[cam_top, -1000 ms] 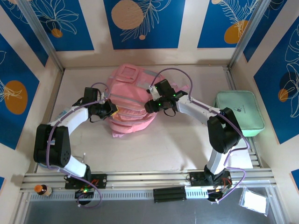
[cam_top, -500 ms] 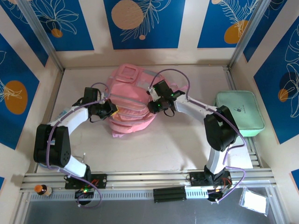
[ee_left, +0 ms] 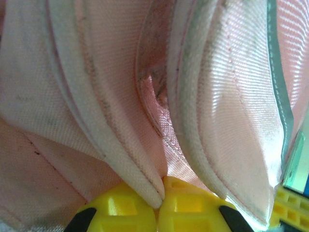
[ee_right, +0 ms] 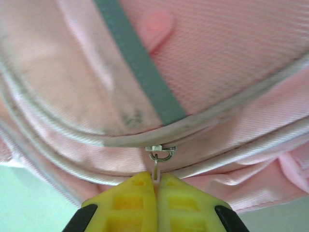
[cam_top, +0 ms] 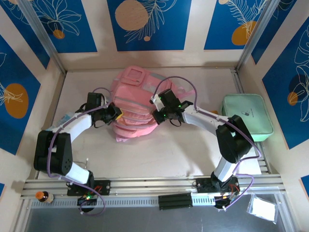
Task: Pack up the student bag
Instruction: Unzip the student bag at the top-center of the table.
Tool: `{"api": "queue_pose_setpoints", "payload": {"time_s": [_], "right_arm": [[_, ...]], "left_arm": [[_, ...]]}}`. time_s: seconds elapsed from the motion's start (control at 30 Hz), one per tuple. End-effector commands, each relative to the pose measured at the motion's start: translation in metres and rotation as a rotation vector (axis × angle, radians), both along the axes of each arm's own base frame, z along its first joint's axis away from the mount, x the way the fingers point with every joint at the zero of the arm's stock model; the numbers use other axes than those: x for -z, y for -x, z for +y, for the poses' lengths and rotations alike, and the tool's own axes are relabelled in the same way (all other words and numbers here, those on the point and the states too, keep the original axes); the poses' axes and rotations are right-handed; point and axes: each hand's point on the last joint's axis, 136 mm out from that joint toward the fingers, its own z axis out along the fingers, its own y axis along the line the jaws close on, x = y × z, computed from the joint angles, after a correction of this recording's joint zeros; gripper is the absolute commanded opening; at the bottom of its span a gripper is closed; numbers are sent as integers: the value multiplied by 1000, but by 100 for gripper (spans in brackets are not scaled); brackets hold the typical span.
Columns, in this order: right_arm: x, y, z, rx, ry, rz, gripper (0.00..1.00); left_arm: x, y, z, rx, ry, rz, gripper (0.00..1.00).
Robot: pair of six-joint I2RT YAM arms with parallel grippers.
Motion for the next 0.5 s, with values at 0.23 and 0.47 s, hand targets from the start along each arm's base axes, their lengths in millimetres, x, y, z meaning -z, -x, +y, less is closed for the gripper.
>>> {"api": "queue_pose_setpoints", "payload": {"time_s": [0.23, 0.47], "right_arm": [[-11, 42, 36, -189, -83, 40, 1], [-18, 37, 49, -115, -86, 35, 10]], "left_arm": [[-14, -17, -19, -79, 38, -68, 0], [-15, -12, -17, -59, -23, -64, 13]]}}
